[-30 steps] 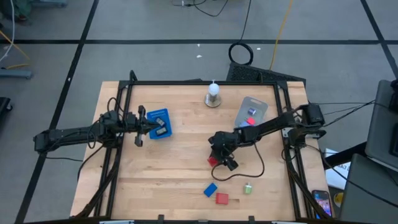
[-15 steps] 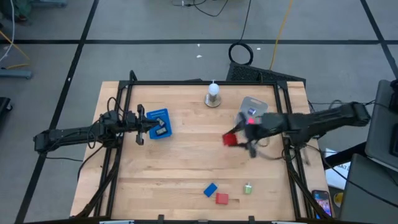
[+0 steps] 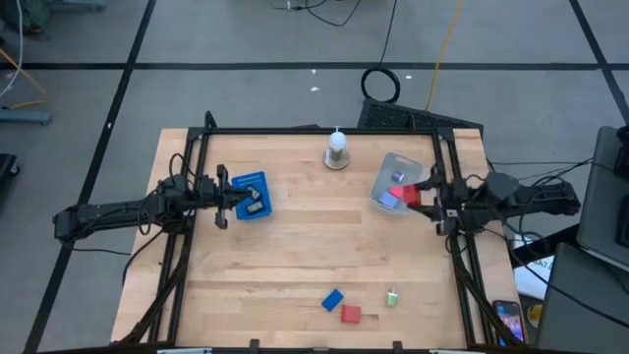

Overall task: Pick & Place Office items
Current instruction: Put the top red charger adapter into the gray bin

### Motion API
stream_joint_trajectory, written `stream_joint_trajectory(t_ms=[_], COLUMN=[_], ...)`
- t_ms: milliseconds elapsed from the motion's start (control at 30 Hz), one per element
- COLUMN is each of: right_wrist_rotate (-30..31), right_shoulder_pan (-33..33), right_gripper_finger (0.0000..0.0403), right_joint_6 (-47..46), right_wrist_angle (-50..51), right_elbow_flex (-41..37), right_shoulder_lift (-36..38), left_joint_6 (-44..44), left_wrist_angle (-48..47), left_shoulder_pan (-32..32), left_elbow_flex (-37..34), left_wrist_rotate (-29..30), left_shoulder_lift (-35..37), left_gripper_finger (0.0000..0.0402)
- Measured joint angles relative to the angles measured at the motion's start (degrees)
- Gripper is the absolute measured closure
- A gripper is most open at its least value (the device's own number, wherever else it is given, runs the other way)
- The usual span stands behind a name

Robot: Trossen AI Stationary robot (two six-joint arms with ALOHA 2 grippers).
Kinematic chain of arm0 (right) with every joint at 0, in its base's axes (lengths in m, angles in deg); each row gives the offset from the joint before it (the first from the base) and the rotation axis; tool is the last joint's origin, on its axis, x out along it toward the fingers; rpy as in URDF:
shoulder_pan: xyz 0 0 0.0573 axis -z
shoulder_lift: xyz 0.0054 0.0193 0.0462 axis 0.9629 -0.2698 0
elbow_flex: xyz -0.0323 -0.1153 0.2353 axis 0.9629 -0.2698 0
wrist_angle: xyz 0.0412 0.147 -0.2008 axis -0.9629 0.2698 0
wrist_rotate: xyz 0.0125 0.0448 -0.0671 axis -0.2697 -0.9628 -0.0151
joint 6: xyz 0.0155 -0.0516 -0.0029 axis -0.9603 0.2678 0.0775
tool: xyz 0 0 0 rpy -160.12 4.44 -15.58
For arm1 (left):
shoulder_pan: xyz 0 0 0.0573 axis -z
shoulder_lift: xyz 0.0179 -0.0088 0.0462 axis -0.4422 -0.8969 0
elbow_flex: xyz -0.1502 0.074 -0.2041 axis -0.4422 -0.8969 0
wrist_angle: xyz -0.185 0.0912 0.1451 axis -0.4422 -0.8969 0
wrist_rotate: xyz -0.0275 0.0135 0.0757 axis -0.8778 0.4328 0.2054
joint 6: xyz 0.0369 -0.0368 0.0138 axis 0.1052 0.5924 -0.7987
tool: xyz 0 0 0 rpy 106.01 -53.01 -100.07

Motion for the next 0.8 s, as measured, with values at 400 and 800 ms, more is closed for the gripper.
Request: stream_joint_trajectory(t_ms=[400,800], right_wrist_rotate=[2.7,6.0], right_shoulder_pan=[0.0,2.7], right_gripper_finger=[0.0200,0.0200], right_joint_6=[-0.4,-5.5], right_wrist_angle=[1.3,-5.5], right_elbow_flex=[-9.5,-17.1], right_shoulder_lift=[13.0,13.0], left_joint_6=[0.7,1.1], left_wrist_angle=[-0.6,-2.6], left_shoulder_pan=[0.0,0.0], left_elbow_flex=[0.0,0.0], left_wrist_rotate=[0.0,0.6], left_shoulder_lift=[0.0,0.0], left_gripper_finger=[0.0378,0.0378])
